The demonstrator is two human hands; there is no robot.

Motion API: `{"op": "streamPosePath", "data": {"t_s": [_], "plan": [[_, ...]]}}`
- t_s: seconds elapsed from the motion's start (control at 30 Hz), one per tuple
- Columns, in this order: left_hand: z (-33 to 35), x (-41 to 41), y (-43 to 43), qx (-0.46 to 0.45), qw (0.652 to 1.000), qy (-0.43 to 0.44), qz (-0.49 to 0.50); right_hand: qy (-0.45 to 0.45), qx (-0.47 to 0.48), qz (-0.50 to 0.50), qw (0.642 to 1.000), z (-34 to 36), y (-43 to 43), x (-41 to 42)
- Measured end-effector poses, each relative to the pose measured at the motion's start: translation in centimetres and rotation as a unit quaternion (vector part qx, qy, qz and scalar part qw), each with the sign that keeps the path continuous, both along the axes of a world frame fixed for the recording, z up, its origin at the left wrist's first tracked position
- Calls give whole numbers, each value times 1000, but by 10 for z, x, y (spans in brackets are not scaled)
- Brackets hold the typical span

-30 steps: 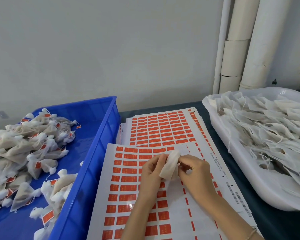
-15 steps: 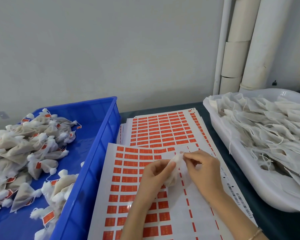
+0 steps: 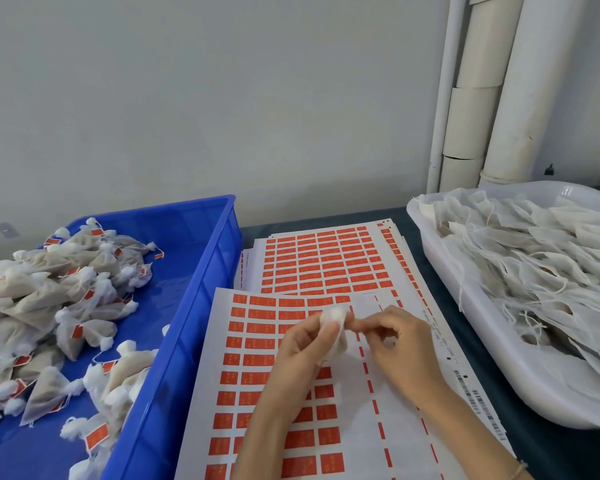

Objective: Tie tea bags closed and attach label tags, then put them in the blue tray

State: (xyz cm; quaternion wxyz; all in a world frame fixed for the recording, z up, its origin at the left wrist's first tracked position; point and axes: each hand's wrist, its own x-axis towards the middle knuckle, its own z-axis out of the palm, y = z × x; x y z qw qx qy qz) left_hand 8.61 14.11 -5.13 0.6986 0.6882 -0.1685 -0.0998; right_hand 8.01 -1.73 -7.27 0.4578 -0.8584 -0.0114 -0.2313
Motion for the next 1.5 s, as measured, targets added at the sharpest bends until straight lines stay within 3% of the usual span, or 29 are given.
{"op": "streamPosePath", "data": {"t_s": [0.1, 0.23, 0.47, 0.6, 0.73, 0.83, 1.0, 1.27, 1.5], "plan": [[-2, 1, -2, 18, 996, -54, 62, 35, -8, 56, 998, 1, 1, -1], [-19, 3, -6, 202, 954, -133, 180, 74, 67, 149, 984, 4, 1, -1], [-33, 11, -6, 279, 917, -241, 149, 101, 214, 221, 946, 10, 0, -1], [-28, 8, -9, 218, 935, -216, 176, 106, 244, 209, 941, 9, 5, -1], [-19, 3, -14, 102, 974, -86, 185, 90, 183, 80, 976, 2, 11, 1], [-17, 1, -14, 69, 981, -4, 179, 132, 212, 84, 965, 2, 13, 3], [-14, 2, -12, 40, 991, -27, 122, 154, 283, 120, 939, 9, 9, 0], [-15, 4, -12, 20, 991, -6, 136, 197, 376, 145, 894, 12, 3, 1], [-21, 6, -13, 20, 981, 22, 191, 167, 310, 104, 930, 10, 7, 1]]}}
